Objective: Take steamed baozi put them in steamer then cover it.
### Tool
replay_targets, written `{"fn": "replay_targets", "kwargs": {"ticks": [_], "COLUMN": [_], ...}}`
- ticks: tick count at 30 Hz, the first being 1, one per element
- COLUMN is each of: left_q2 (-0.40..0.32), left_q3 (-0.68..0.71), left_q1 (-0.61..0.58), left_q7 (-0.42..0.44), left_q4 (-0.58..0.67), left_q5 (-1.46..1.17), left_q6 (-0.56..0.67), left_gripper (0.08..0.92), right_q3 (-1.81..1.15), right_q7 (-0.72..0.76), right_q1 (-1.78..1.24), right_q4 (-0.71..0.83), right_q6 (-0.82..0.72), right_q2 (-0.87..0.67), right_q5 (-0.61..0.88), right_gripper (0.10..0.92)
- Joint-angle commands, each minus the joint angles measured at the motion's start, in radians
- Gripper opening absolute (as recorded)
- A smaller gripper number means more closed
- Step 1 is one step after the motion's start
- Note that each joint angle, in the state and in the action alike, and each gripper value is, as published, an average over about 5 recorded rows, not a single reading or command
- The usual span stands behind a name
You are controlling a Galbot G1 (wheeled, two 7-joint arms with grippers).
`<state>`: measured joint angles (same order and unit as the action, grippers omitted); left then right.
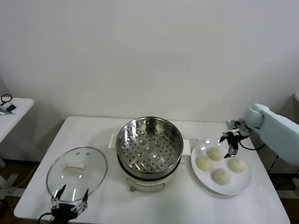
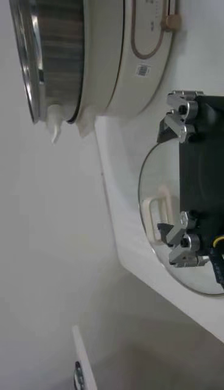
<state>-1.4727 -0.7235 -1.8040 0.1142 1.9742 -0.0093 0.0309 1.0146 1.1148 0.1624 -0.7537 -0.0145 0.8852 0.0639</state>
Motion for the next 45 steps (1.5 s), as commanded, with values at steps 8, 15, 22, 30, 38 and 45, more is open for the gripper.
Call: {"fn": "replay_targets", "kwargs": {"ticks": [8,15,22,30,38,45], "left_q2": [0.000,0.000,0.000,0.006,0.021,0.030], "left_q3": [-0.003,0.000,0.006,0.011,0.014,0.019], "left_q1": [-0.001,-0.004,-0.011,-0.017,-0.027,-0.019], "left_q7": [-0.001,-0.002,-0.003,-0.004,-0.010,-0.014], "left_q4": [-0.010,-0.010,-0.004,0.002,0.016,0.021], "left_q5": [0.005,0.013,0.025,0.034,0.035,0.031], "left_q6": [0.004,0.008,0.012,0.018,0.017,0.016], "left_gripper": [0.823,0.823,0.823,0.823,0.823,0.823], "right_q3": [-0.099,-0.112,-0.049,0.328,0.511,0.513], "right_q7": [-0.023,-0.024,-0.008,0.006,0.024,-0.053], "right_q1": [-0.074,-0.078,-0.018,0.453,0.822,0.751], "right_q4": [0.202,0.195,0.078,-0.219,-0.546,-0.725], "right_q6": [0.042,0.038,0.034,0.130,0.348,0.436], "right_q2": [0.125,0.127,0.074,0.003,0.109,0.251], "right_q5": [-0.117,-0.093,-0.022,0.187,0.283,0.087], "right_gripper": [0.816,0.726,0.688,0.687,0.680,0.681]}}
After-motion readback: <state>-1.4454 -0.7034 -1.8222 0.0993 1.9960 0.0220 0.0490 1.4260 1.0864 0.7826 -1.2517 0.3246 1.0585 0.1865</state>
